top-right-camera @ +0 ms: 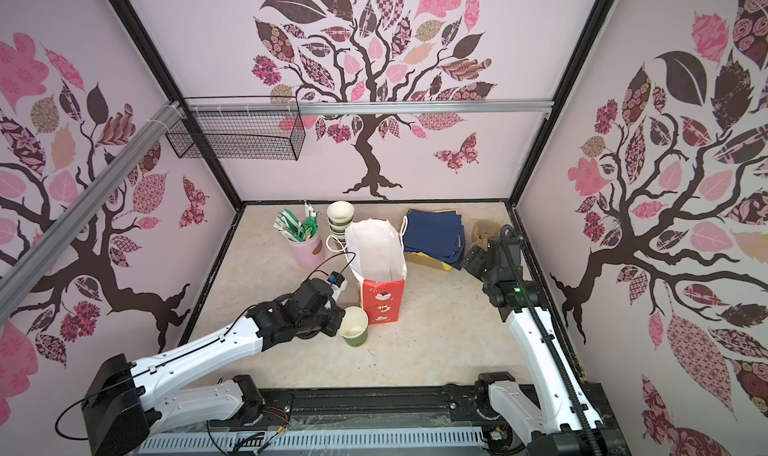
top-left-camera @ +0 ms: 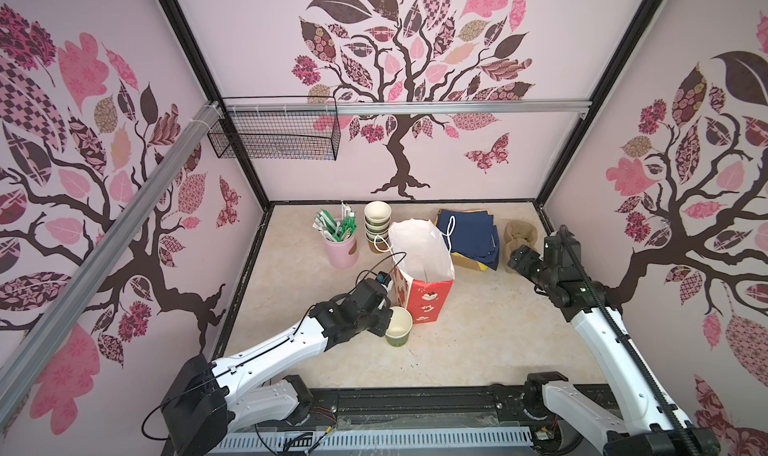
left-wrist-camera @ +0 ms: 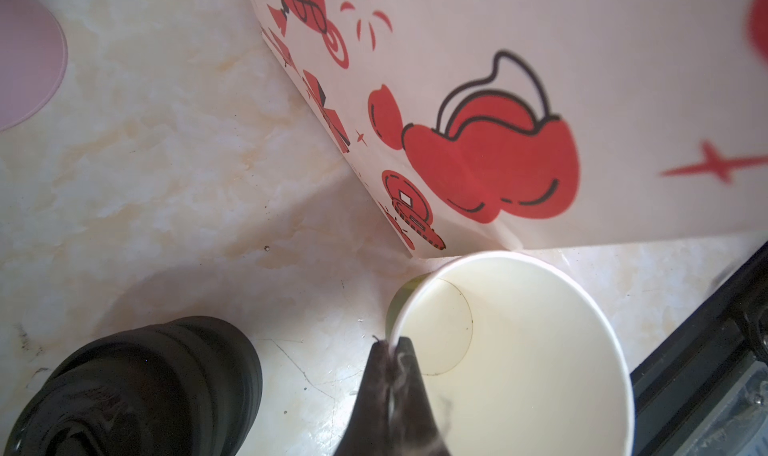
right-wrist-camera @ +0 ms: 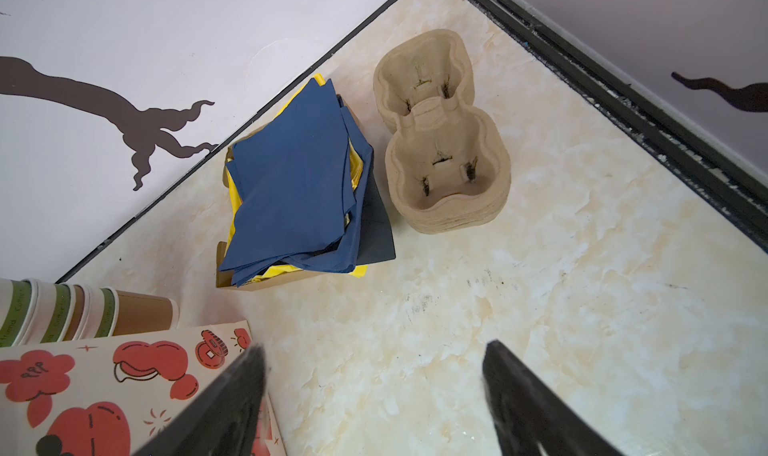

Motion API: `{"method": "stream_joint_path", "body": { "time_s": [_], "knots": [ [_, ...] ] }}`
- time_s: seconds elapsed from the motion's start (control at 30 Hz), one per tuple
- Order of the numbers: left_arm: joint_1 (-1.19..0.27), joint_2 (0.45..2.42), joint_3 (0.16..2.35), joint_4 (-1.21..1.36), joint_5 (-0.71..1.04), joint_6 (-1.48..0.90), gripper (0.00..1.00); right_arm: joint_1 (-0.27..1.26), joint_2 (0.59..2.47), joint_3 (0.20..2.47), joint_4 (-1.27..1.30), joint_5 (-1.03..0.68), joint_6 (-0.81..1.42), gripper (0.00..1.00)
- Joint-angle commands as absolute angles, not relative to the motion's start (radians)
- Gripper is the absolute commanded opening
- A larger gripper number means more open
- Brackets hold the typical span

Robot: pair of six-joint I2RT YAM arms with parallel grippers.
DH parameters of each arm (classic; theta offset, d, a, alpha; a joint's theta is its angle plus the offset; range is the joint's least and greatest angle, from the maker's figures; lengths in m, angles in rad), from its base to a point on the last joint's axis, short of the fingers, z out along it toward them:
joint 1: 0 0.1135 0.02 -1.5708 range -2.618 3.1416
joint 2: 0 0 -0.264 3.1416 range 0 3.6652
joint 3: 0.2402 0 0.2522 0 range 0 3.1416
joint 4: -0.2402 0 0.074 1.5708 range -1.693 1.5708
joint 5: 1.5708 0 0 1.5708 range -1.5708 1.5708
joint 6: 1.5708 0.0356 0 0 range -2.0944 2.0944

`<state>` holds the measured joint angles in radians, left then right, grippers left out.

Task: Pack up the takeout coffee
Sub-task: 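Set the white cup upright on the table and open the left gripper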

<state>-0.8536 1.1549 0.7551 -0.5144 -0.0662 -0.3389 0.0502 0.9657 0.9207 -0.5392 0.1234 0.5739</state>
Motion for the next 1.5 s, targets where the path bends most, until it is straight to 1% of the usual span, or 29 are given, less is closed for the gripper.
{"method": "stream_joint_path", "body": {
  "time_s": [0.0, 0.3, 0.53, 0.67, 0.73, 0.83, 0.97, 1.07, 1.17, 1.27, 1.33, 1.47],
  "knots": [
    [-0.857, 1.140, 0.755, -0.512, -0.068, -0.326, 0.00, 0.052, 0.949, 0.921, -0.560, 0.139, 0.560, 0.85],
    [-0.859, 1.091, 0.733, -0.621, -0.097, -0.333, 0.00, 0.051, 0.952, 0.913, -0.551, 0.133, 0.563, 0.85],
    [-0.858, 1.084, 0.711, -0.601, -0.082, -0.337, 0.10, 0.051, 0.944, 0.912, -0.556, 0.138, 0.559, 0.85],
    [-0.859, 1.085, 0.701, -0.606, -0.077, -0.339, 0.13, 0.051, 0.943, 0.914, -0.557, 0.139, 0.560, 0.85],
    [-0.859, 1.079, 0.703, -0.610, -0.074, -0.340, 0.20, 0.051, 0.942, 0.918, -0.558, 0.140, 0.558, 0.85],
    [-0.859, 1.056, 0.704, -0.615, -0.078, -0.345, 0.25, 0.051, 0.942, 0.918, -0.561, 0.140, 0.559, 0.85],
    [-0.859, 1.006, 0.704, -0.623, -0.086, -0.366, 0.38, 0.051, 0.942, 0.920, -0.562, 0.139, 0.558, 0.85],
    [-0.859, 0.948, 0.713, -0.643, -0.106, -0.402, 0.46, 0.052, 0.939, 0.921, -0.566, 0.140, 0.555, 0.85],
    [-0.858, 0.874, 0.734, -0.698, -0.193, -0.463, 0.54, 0.051, 0.934, 0.918, -0.572, 0.140, 0.547, 0.86],
    [-0.846, 0.821, 0.779, -0.807, -0.315, -0.549, 0.60, 0.051, 0.932, 0.913, -0.572, 0.133, 0.548, 0.86],
    [-0.803, 0.819, 0.815, -0.916, -0.360, -0.628, 0.66, 0.052, 0.933, 0.907, -0.568, 0.127, 0.548, 0.87],
    [-0.648, 0.850, 0.840, -1.057, -0.298, -0.710, 0.75, 0.052, 0.937, 0.900, -0.565, 0.118, 0.552, 0.87]
  ]
}}
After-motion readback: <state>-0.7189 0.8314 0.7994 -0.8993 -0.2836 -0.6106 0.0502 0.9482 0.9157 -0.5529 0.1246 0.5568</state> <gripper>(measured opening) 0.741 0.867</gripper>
